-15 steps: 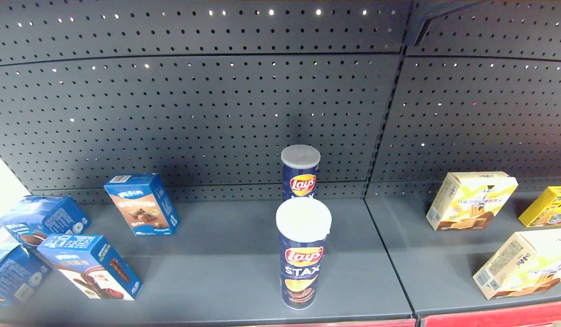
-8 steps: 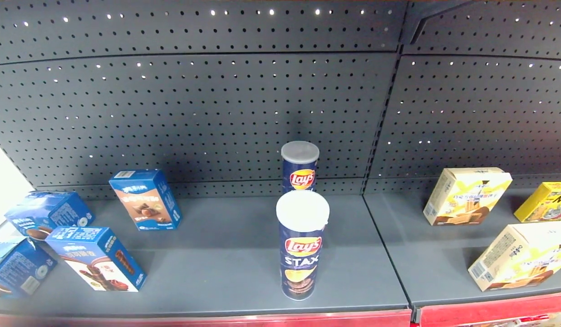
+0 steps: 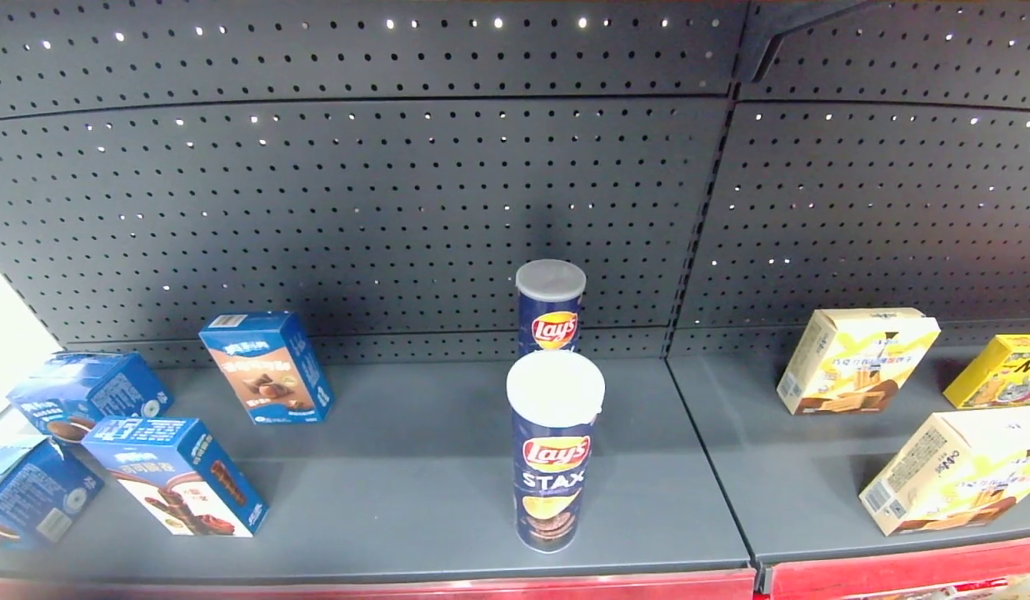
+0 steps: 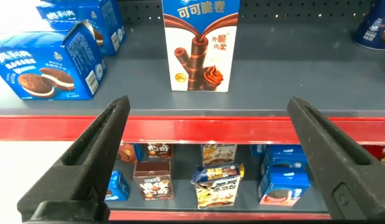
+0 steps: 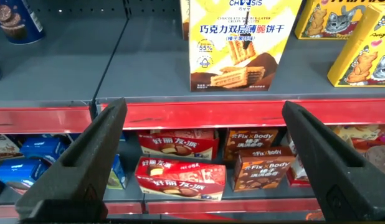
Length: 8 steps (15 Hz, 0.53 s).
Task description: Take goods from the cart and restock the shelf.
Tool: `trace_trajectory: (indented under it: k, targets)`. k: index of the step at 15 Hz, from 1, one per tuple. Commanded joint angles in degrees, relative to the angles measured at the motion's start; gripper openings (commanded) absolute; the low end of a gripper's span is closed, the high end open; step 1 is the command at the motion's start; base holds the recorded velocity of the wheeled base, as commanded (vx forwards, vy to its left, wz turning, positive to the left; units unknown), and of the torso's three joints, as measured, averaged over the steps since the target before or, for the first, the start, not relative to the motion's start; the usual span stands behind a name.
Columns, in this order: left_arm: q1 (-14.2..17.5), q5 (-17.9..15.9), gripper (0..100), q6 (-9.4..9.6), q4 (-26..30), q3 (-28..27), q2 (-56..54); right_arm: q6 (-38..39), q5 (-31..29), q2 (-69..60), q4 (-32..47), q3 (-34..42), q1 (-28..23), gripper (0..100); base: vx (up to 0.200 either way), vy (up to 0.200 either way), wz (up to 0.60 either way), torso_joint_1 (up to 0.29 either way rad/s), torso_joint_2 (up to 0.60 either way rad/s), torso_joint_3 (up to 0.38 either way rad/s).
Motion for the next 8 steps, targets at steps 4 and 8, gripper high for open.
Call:
trace_trajectory:
  k: [4,8]
  targets:
    - [0.0,0.0,100,-0.01,0.0,0.0,0.1,0.0,0.1,0.1,0.0,0.0,0.0,100,0.000,0.000,0.00,0.000,0.00,0.000]
    - [0.0,0.0,100,-0.01,0.0,0.0,0.1,0.0,0.0,0.1,0.0,0.0,0.0,100,0.000,0.000,0.00,0.000,0.00,0.000]
